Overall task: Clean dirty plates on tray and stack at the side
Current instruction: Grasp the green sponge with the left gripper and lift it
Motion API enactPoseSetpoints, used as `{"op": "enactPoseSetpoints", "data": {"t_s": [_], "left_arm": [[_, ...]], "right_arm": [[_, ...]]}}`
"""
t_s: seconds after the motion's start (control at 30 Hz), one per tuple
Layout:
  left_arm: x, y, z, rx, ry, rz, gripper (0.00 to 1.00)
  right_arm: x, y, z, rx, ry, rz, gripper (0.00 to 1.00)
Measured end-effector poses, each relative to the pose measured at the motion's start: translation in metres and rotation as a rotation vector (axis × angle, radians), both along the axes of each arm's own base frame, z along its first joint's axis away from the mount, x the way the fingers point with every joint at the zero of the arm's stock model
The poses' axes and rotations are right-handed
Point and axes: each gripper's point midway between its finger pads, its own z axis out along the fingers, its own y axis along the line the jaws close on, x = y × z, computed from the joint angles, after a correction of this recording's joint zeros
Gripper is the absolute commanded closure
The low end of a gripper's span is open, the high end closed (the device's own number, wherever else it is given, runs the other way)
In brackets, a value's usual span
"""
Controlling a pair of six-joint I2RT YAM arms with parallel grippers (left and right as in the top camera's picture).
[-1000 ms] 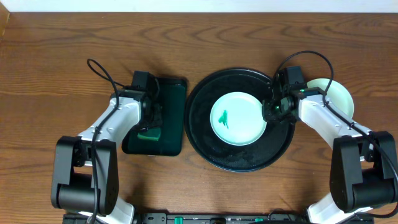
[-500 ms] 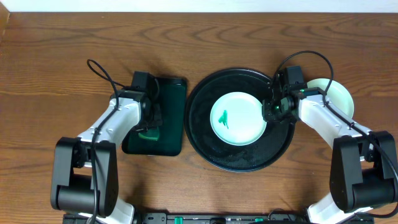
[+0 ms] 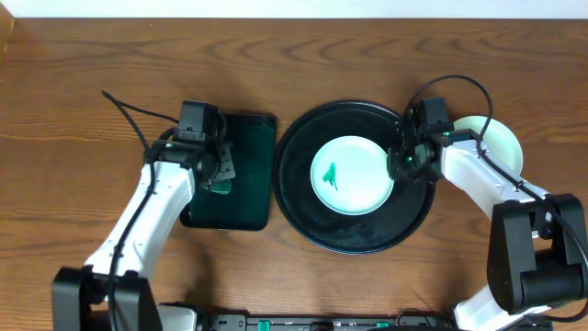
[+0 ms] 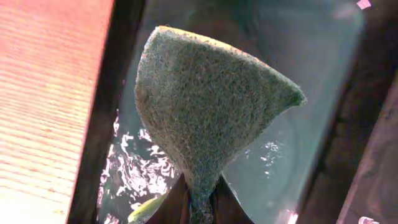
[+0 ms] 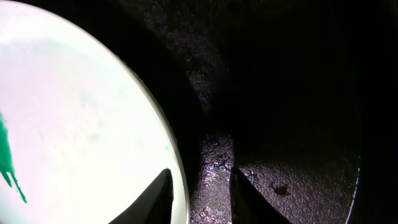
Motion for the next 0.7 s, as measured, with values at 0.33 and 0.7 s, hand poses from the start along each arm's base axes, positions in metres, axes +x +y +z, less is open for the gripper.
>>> {"op": "enactPoseSetpoints", "data": {"t_s": [0.33,0.7], "left_arm": [[-0.006,0.001,0.054,-0.022,-0.157,0.000,0.93],[-0.012,0.002,0.091,-0.039,-0.279,0.000,0.93]], "right_arm": [[-0.001,0.003,0.000,0.015,0.002,0.011,0.93],[-0.001,0.005,0.001,0.027,0.005,0.013,0.91]]}}
